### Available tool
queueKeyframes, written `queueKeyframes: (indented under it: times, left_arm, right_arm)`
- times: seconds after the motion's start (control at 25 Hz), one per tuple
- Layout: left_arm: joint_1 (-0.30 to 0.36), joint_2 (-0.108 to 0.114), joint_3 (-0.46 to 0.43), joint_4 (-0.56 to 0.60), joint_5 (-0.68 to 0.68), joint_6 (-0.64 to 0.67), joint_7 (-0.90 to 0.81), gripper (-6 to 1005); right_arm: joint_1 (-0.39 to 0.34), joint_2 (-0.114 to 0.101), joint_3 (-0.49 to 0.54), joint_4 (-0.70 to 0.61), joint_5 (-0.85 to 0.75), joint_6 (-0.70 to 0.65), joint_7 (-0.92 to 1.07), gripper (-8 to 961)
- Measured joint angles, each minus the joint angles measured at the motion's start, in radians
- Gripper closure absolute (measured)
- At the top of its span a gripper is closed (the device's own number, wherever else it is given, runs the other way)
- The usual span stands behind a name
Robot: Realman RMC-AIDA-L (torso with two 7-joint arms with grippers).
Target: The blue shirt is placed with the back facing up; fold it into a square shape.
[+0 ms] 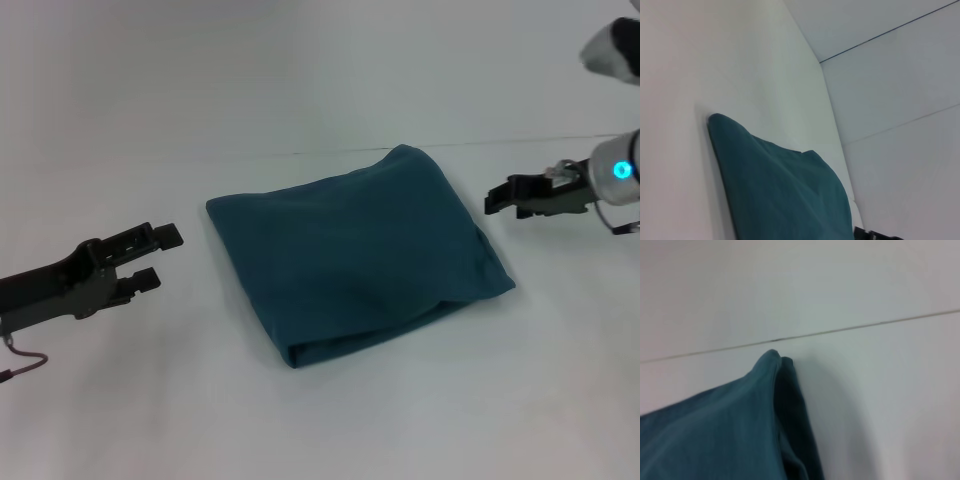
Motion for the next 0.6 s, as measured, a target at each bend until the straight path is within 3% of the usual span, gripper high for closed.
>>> queueKeyframes:
  times: [0.28, 0.6]
  left_arm:
    - [0.001, 0.001, -0.003, 0.0, -0.002, -0.001, 0.0, 37]
    - [0.001, 0.001, -0.007, 0.0, -0.003, -0.009, 0.0, 38]
  right_arm:
    - [-0.075, -0.022, 0.108, -0.1, 0.131, -0.321, -0.094, 449]
    - [-0.093, -0.018, 0.118, -0.093, 0.183, -0.413, -0.123, 450]
